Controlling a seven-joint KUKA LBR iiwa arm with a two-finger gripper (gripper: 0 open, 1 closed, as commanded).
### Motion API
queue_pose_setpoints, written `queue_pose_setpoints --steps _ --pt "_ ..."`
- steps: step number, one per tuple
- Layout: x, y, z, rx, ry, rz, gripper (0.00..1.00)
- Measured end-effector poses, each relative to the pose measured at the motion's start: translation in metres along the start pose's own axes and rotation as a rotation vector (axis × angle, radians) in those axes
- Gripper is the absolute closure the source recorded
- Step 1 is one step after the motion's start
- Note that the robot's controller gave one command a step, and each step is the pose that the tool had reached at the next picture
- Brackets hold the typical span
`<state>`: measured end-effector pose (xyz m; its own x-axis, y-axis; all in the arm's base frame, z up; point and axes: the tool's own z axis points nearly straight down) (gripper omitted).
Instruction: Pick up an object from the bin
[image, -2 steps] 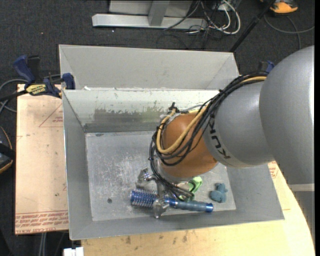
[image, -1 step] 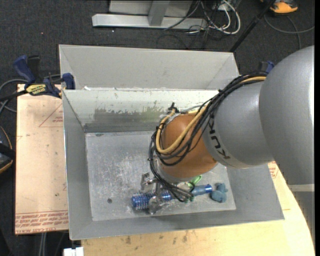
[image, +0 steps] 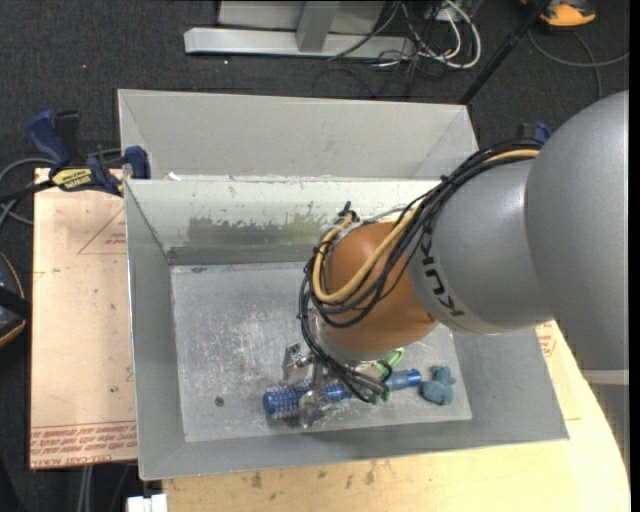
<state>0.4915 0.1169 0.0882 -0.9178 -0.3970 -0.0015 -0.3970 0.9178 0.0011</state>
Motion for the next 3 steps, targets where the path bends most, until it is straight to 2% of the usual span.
queue_pose_setpoints --steps 1,3 --pt "-0.001 0.000 -0.056 0.001 -0.004 0.002 1.00" --pt "-0.003 0.002 -0.104 0.001 -0.003 0.005 1.00"
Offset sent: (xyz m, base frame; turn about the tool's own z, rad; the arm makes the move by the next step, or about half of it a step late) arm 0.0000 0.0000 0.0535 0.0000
